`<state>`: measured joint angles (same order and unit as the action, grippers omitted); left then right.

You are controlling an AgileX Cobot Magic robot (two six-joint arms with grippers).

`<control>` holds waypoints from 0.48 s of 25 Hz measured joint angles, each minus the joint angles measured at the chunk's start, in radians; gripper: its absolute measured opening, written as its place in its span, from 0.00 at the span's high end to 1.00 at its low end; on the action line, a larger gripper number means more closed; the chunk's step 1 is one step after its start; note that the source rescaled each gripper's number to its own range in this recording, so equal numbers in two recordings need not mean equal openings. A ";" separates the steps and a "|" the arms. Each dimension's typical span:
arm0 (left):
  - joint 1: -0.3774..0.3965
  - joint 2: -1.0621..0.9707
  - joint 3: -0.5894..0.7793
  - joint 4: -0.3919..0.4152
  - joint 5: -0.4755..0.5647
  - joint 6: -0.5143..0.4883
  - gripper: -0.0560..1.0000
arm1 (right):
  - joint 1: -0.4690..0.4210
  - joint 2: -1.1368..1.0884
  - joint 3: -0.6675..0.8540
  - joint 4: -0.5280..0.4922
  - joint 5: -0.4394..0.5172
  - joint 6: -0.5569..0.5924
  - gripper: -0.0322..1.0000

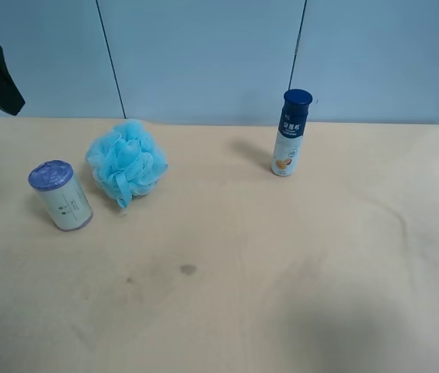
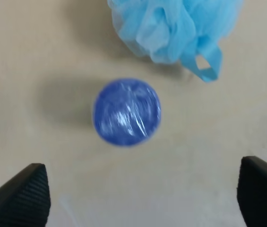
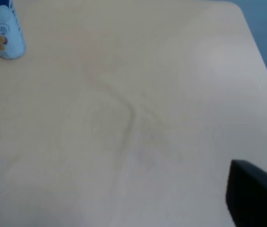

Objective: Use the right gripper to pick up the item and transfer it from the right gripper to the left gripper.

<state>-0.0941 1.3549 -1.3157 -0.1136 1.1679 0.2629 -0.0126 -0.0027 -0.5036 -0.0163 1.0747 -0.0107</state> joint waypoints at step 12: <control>0.000 -0.400 0.298 0.051 0.034 -0.095 0.54 | 0.000 0.000 0.000 0.000 0.000 0.000 0.10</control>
<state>-0.0941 0.9553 -1.0173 -0.0623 1.2021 0.1677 -0.0126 -0.0027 -0.5036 -0.0163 1.0747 -0.0107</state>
